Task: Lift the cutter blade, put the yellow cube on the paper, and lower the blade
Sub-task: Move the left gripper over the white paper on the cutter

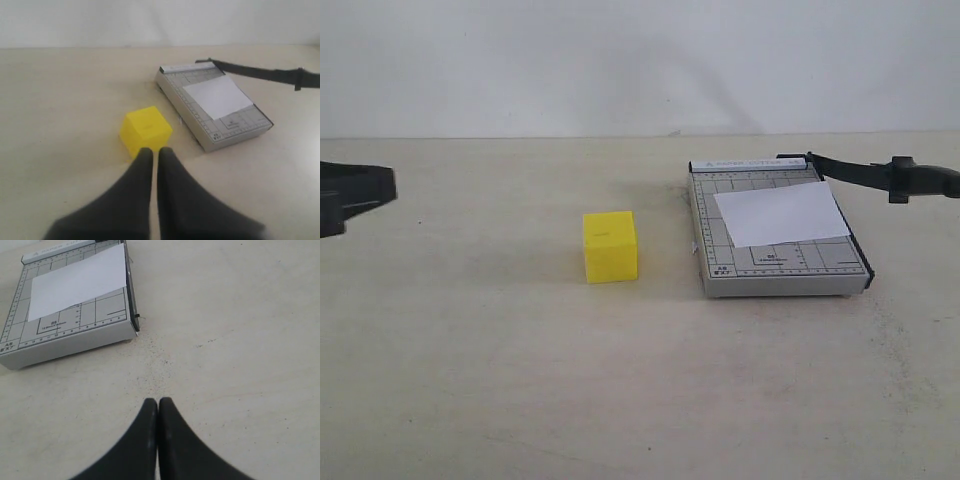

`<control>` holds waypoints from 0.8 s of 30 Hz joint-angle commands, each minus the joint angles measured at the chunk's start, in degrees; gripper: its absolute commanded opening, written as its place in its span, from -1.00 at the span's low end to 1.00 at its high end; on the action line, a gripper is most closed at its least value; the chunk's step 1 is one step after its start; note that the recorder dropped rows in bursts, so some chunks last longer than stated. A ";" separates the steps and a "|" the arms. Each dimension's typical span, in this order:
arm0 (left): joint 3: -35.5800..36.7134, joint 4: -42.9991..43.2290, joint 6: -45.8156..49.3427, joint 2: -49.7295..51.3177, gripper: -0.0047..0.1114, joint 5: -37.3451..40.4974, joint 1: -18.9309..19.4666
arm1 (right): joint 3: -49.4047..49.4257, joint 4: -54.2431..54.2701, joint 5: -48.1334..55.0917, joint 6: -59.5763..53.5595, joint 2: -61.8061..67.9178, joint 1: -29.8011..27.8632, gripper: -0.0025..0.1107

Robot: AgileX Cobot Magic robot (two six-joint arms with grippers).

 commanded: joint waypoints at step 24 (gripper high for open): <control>-14.94 85.24 -64.05 44.36 -0.84 -57.64 -27.42 | -0.35 0.15 1.51 1.37 -0.18 0.13 -0.96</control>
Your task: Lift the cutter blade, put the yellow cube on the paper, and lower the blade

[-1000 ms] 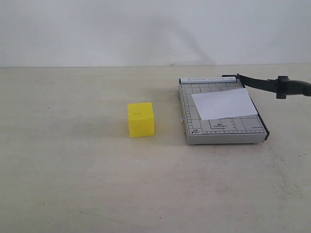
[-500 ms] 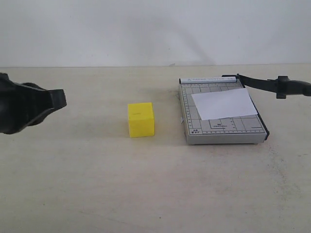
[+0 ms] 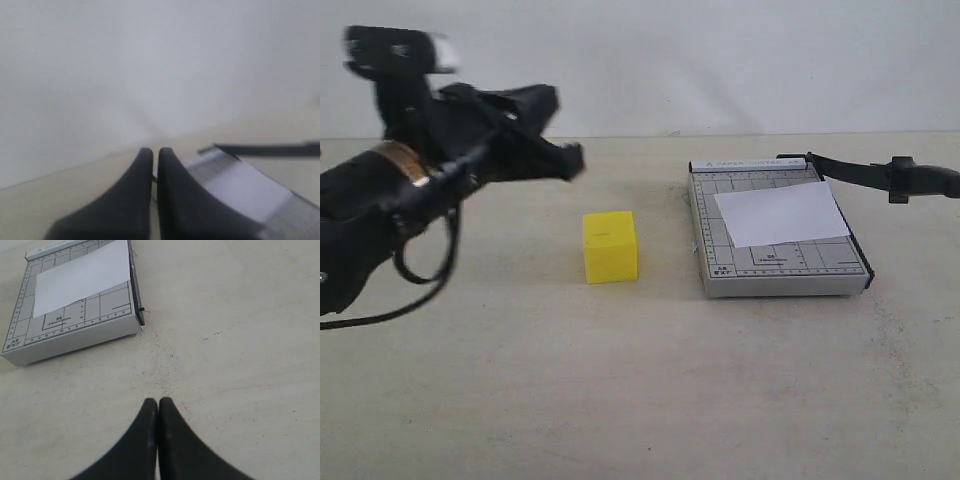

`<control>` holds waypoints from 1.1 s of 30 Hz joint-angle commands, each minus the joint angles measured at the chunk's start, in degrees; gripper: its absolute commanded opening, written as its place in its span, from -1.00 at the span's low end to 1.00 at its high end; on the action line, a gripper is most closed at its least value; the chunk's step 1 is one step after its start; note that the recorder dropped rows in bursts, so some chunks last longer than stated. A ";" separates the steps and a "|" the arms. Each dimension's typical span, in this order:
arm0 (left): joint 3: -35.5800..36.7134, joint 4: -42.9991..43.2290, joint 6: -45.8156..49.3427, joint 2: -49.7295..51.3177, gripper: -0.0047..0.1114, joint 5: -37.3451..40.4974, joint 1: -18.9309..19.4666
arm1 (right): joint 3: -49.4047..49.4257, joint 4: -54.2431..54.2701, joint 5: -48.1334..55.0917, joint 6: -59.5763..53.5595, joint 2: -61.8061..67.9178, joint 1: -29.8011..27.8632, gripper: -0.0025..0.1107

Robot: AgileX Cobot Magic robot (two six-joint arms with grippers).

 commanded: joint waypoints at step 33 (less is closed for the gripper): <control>-60.58 -4.77 -3.47 46.87 -0.84 47.57 -12.24 | -0.35 0.40 2.20 0.94 -0.18 0.13 -0.96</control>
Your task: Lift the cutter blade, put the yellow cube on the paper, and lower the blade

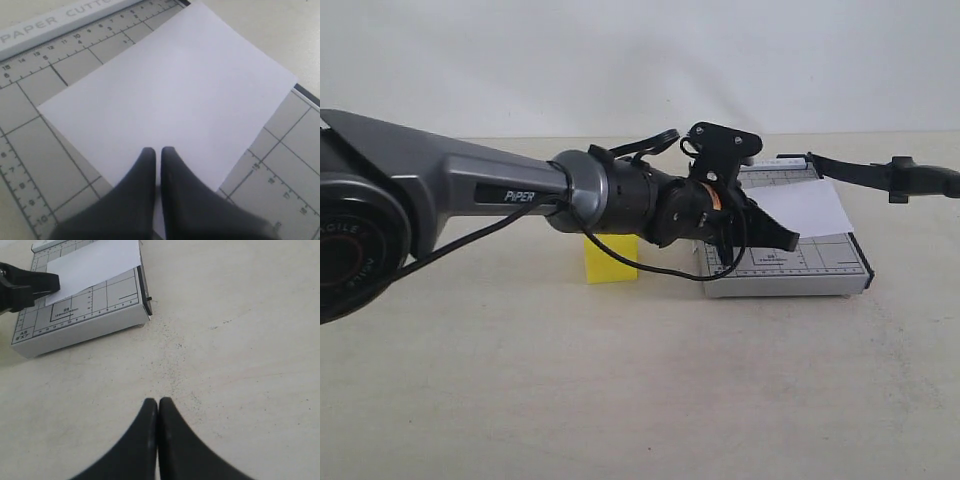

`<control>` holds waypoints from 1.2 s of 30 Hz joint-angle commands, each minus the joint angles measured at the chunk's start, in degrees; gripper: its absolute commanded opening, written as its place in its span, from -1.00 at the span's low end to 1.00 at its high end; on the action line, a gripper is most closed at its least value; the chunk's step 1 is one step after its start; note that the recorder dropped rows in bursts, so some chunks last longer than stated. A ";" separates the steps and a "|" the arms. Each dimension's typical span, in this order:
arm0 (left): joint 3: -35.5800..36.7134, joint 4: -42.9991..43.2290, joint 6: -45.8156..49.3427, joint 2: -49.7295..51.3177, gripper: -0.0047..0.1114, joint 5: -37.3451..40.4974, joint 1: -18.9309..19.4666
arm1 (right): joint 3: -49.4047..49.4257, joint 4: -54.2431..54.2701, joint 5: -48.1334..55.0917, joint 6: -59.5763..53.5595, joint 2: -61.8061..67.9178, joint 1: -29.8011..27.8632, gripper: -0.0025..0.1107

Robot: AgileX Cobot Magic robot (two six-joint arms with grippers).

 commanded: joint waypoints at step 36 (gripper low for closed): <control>-3.10 -0.19 9.88 5.16 -0.84 1.77 -3.17 | -0.35 0.02 0.14 0.00 -0.18 0.13 -0.96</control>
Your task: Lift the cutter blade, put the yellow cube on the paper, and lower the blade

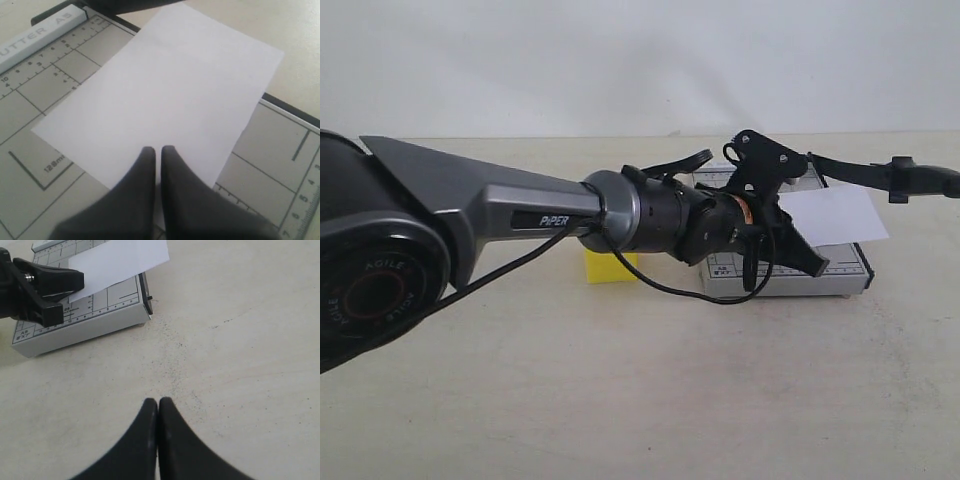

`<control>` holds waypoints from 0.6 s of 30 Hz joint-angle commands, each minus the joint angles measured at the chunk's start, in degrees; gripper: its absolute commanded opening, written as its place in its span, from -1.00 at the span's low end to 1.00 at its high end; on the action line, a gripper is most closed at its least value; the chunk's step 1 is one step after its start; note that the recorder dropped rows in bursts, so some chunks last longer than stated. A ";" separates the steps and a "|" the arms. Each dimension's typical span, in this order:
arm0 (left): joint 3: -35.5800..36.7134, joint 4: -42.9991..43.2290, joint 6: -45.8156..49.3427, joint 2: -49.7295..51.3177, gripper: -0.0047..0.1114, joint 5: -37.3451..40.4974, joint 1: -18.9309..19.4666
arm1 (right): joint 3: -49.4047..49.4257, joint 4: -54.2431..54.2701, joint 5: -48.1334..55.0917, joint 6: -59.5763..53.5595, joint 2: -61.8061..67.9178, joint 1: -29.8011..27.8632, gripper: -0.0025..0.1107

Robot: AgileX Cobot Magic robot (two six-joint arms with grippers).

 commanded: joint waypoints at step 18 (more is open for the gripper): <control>0.53 -6.30 -0.17 -8.11 -0.84 -0.94 -0.02 | -0.35 0.10 0.03 -0.12 -0.18 0.13 -0.96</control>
